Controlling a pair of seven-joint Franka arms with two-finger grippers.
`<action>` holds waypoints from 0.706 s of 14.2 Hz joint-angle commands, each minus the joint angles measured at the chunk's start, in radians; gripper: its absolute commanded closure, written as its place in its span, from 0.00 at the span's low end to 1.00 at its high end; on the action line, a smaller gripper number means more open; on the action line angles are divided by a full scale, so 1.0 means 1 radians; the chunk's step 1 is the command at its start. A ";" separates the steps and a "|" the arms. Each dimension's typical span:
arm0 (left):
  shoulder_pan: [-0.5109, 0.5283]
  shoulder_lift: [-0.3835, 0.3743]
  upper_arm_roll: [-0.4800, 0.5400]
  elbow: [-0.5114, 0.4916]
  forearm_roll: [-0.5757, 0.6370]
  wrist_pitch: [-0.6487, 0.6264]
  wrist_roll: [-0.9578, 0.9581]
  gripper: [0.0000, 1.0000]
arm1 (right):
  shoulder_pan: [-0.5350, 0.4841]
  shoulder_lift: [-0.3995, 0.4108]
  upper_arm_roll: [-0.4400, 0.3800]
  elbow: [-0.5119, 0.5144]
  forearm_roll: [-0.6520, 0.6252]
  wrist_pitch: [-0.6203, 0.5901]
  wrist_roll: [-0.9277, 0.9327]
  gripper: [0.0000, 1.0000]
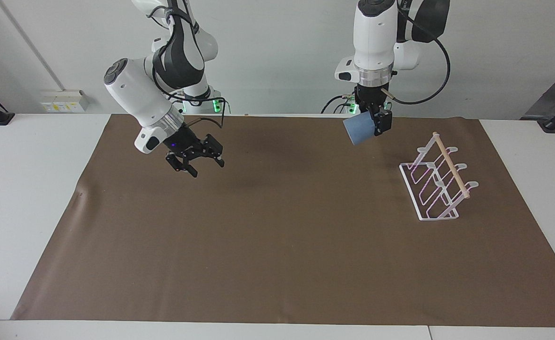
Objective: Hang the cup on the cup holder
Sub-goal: 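Open the right gripper and withdraw it while the left gripper holds the cup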
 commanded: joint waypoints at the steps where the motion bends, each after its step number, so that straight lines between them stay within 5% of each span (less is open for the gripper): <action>1: -0.009 0.000 -0.009 -0.037 0.188 -0.033 -0.051 1.00 | -0.009 0.005 0.004 0.010 -0.201 0.007 0.136 0.00; 7: -0.077 0.117 -0.010 -0.034 0.510 -0.102 -0.055 1.00 | -0.136 -0.013 0.002 0.134 -0.372 -0.247 0.184 0.00; 10: -0.072 0.126 -0.010 -0.041 0.544 -0.123 -0.078 1.00 | -0.170 -0.022 0.001 0.238 -0.381 -0.390 0.184 0.00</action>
